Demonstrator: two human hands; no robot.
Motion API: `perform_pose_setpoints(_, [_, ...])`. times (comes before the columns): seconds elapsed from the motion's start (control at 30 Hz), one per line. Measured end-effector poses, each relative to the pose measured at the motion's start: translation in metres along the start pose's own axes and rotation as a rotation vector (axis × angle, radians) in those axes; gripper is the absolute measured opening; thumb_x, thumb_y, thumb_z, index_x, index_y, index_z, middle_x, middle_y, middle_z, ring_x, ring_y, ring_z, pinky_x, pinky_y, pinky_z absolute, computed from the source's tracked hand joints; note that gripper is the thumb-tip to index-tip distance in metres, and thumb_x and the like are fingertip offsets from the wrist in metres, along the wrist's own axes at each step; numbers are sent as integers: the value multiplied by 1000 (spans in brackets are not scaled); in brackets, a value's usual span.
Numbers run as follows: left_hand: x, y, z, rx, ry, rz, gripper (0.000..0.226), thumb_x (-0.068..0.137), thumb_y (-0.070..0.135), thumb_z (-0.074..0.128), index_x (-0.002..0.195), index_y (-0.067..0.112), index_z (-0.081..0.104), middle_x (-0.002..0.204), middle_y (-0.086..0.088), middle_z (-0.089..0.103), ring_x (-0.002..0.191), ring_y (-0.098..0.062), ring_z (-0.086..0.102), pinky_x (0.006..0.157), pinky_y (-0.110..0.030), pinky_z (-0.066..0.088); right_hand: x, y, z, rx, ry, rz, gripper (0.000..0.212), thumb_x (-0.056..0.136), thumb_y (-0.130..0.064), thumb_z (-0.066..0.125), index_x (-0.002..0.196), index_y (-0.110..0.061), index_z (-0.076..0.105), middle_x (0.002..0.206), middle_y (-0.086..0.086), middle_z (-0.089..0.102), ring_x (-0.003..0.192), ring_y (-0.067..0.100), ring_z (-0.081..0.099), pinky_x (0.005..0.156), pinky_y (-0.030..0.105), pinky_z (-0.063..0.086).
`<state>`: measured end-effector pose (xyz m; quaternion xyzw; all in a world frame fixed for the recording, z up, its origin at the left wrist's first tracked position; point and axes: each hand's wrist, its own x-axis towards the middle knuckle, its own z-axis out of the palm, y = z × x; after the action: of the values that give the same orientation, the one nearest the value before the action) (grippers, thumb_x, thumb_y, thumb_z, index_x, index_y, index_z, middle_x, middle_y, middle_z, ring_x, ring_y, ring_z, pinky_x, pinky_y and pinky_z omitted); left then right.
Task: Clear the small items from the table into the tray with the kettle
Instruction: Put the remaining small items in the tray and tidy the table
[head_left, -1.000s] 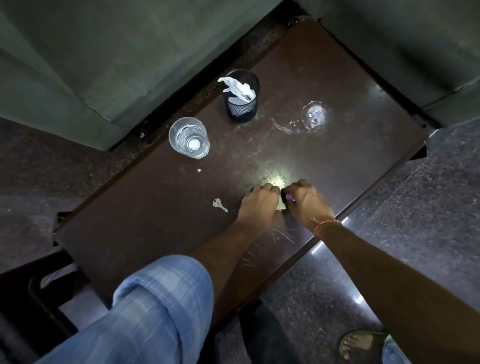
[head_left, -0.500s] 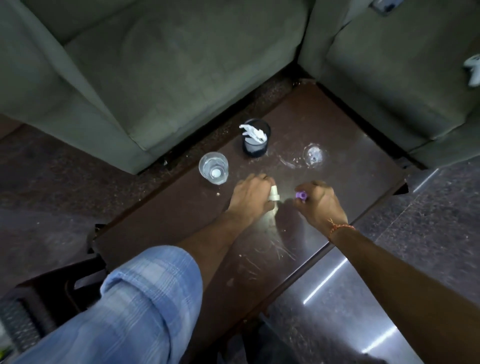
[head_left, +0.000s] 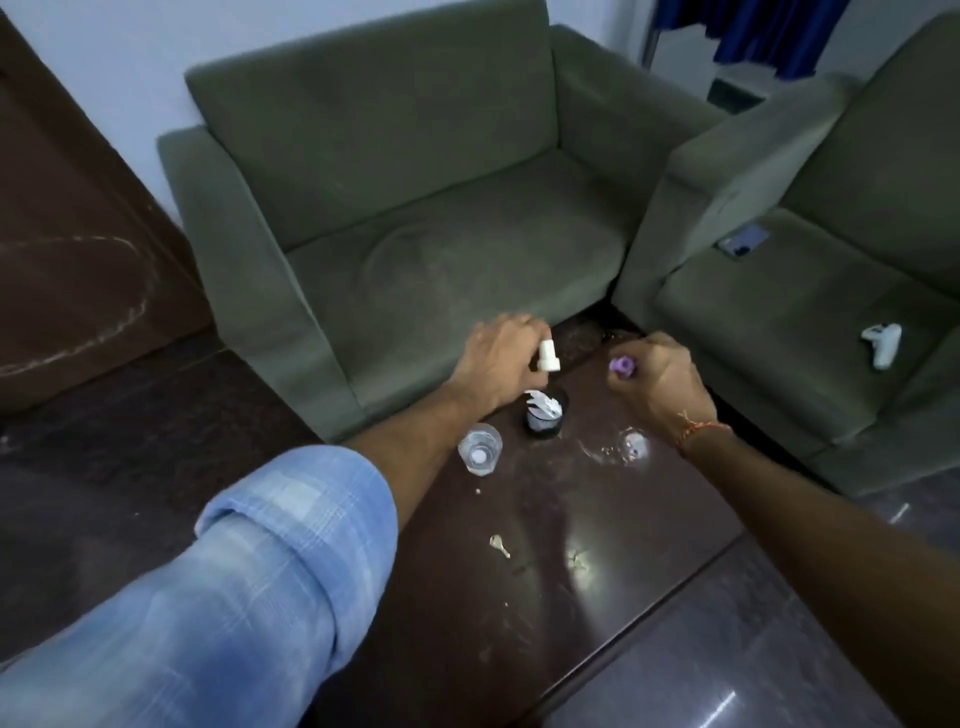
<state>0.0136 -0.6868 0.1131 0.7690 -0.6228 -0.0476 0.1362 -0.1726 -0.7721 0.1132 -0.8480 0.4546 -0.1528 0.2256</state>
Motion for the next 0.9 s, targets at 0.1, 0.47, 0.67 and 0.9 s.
perform_pose_setpoints(0.1, [1, -14, -46, 24, 58, -16, 38, 73, 32, 72, 107, 23, 60, 107, 1, 61, 104, -24, 56, 84, -41, 44, 18, -34, -20, -36, 29, -59, 10, 78, -17, 61, 81, -12, 69, 90, 14, 59, 82, 34, 60, 75, 30, 49])
perform_pose_setpoints(0.47, [-76, -99, -184, 156, 244, -165, 42, 71, 37, 73, 108, 25, 59, 106, 3, 61, 102, -22, 56, 82, -38, 42, 24, -191, -18, 36, 80, -325, 25, 78, -15, 70, 102, -10, 74, 95, 13, 60, 83, 29, 62, 77, 30, 50])
perform_pose_setpoints(0.67, [-175, -168, -218, 178, 222, -330, 38, 71, 34, 74, 106, 25, 60, 108, 3, 63, 104, -22, 57, 84, -41, 45, -16, -284, 38, 69, -38, -498, 23, 82, -15, 67, 104, -11, 74, 100, 14, 61, 87, 30, 62, 82, 38, 53])
perform_pose_setpoints(0.9, [-339, -257, -235, 126, 141, -603, 38, 73, 32, 76, 108, 26, 62, 109, 3, 65, 105, -19, 59, 84, -40, 46, -81, -400, 136, 141, -255, -700, 24, 82, -18, 69, 105, -12, 74, 101, 14, 64, 88, 28, 62, 83, 36, 54])
